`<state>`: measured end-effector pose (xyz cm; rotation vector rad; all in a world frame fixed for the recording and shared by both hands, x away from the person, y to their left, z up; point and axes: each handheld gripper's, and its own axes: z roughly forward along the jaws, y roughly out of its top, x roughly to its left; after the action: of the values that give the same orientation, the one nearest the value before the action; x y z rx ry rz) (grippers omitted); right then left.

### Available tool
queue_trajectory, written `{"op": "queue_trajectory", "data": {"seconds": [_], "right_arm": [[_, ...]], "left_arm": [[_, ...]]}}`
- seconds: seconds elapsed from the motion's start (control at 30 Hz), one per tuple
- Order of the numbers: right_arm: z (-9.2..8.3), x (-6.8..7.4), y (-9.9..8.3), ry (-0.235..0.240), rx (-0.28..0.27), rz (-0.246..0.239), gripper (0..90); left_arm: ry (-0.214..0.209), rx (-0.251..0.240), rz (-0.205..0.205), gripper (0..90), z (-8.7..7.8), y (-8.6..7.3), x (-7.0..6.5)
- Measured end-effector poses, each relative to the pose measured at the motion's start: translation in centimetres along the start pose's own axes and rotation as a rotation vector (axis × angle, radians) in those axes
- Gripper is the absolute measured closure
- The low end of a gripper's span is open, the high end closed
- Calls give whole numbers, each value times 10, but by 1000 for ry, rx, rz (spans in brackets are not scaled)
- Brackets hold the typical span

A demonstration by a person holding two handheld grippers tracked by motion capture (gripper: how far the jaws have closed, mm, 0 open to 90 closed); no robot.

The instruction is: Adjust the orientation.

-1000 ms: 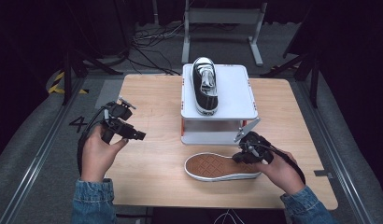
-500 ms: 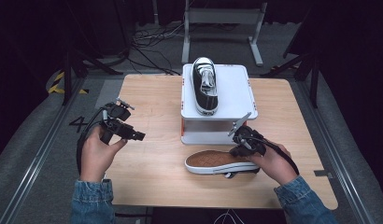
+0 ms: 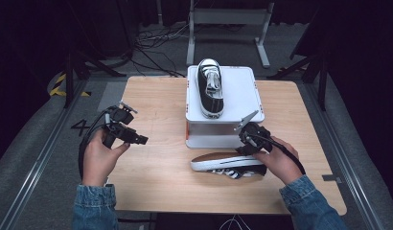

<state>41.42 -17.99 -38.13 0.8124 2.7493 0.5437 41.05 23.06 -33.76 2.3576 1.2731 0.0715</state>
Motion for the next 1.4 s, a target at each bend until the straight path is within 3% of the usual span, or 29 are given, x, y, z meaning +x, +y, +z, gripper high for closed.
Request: {"op": "queue_trajectory", "data": {"seconds": [0.07,0.13,0.27,0.33,0.47,0.63,0.73,0.87,1.0,1.07,1.13,1.2,1.27,1.4], "right_arm": [[-10,2,-3,3,-25,-1,504],[-19,6,-5,39,-36,-21,446],[-27,16,-11,94,-19,-18,347],[-28,23,-13,117,-21,-58,285],[-18,27,-11,64,16,-122,213],[-12,24,-4,33,6,-154,203],[-5,23,-3,14,39,-152,239],[-2,23,-11,34,40,-161,333],[-2,24,-12,-3,50,-187,408],[2,27,-13,-33,81,-232,413],[8,30,-14,-28,109,-249,426],[11,30,-15,1,109,-261,496],[12,27,-15,11,97,-239,549],[10,24,-13,-18,86,-223,706]], "left_arm": [[1,0,3,384,1,0,0],[-4,1,5,384,2,0,0],[-2,16,3,384,6,1,0],[-5,15,3,384,6,2,-1],[-14,13,6,383,7,2,-3],[-16,17,3,382,7,1,0],[-20,17,-5,382,9,0,2],[-26,24,-12,378,12,0,4],[-33,29,-5,375,13,1,2],[-32,29,0,373,13,1,2],[-35,28,-4,371,13,1,2],[-39,27,-7,371,14,1,3],[-40,29,-10,370,15,1,3],[-44,31,-8,369,16,1,3]]}}
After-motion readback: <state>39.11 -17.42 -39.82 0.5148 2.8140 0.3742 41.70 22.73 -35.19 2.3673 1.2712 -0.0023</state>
